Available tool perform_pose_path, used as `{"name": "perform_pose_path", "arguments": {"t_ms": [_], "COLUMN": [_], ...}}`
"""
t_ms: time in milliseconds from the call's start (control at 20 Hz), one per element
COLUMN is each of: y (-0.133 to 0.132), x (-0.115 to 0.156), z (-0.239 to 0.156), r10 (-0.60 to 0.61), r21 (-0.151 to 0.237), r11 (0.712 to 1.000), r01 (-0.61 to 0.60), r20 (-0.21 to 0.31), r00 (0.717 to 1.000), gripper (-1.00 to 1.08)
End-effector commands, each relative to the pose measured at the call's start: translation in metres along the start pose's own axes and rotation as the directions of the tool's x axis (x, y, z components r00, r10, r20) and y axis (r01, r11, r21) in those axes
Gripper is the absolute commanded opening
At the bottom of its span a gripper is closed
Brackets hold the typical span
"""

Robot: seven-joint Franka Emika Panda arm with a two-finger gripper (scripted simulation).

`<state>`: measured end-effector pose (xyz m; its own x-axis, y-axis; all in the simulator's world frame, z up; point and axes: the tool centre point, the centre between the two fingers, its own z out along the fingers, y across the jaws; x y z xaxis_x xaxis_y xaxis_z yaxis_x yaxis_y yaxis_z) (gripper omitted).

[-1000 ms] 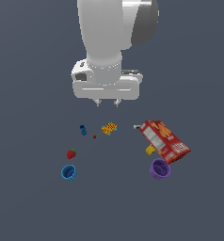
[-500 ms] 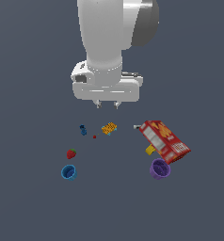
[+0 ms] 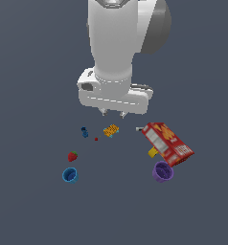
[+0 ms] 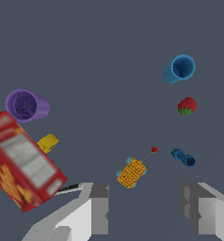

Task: Pick up a designated object from a clutter of objects.

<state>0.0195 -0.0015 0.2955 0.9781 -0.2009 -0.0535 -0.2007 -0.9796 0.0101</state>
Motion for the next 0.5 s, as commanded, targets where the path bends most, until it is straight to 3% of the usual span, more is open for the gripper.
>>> {"name": "perform_pose_path", "arguments": {"t_ms": [0,450], "y": [-0.008,-0.040], "x": [0.008,0.041], "z": [0.003,0.016], "r10": [0.041,0.208], "r21": [-0.008,-0.045], "r11": [0.999,0.977], "r01": [-0.041,-0.208], "r20": [0.003,0.004], "r00": [0.999,0.978], "gripper": [0.28,0.28]}}
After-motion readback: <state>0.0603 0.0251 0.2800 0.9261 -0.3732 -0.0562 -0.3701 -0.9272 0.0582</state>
